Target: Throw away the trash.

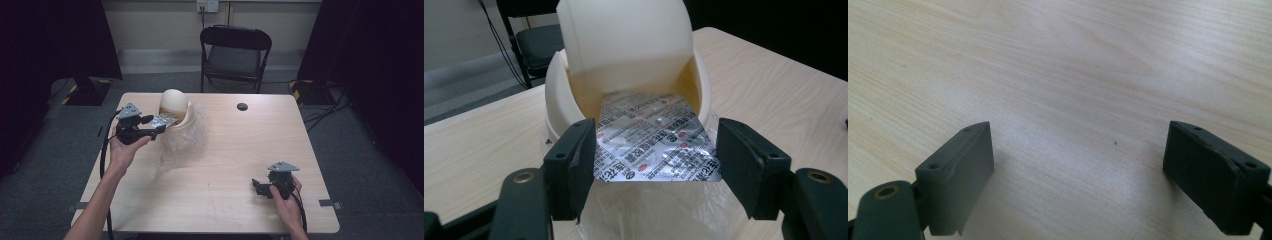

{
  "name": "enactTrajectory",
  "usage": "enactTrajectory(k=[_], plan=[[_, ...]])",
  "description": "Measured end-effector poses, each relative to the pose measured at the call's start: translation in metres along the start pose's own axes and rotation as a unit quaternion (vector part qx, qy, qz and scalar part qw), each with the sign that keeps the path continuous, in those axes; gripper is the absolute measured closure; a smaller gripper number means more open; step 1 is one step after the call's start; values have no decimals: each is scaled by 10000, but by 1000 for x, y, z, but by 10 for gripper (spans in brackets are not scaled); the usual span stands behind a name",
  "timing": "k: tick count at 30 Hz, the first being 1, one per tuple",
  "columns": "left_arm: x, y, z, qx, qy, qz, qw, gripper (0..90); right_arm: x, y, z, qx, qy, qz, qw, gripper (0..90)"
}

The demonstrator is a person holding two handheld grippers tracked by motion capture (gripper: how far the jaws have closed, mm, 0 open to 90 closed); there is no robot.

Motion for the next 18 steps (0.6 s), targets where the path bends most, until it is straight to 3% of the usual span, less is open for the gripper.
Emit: enactTrajectory(k=[5, 7, 9, 10, 13, 16, 18], plan=[[-2, 8, 2, 23, 27, -58, 10000, 345, 0, 0, 0, -1, -1, 1, 10000, 119], [-6, 8, 3, 50, -1, 32, 10000, 409, 0, 0, 0, 6, -2, -5, 10000, 119], [-8, 9, 4, 30, 35, -3, 10000, 409, 0, 0, 0, 0, -2, -1, 10000, 119], [-9, 14, 7, -68, 255, -66, 9996, 409, 0, 0, 0, 6, -1, -5, 10000, 119], [-9, 20, 9, -68, 220, -115, 9997, 409, 0, 0, 0, 6, -2, -5, 10000, 119], [-9, 29, 10, 10, 5, -172, 9999, 411, 0, 0, 0, 1, -1, -2, 10000, 119], [-11, 32, 12, 22, 65, -212, 9998, 411, 0, 0, 0, -1, -2, -1, 10000, 119]])
Point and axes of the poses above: each handheld gripper's, and its own axes: y roughly forward along the jaws, x roughly out of its underside, z roughly to its right, the point moved 6 cm from there along y, roughly forward along the jaws, and after that the axes turned 11 degrees about -x, right-handed, at the moved point
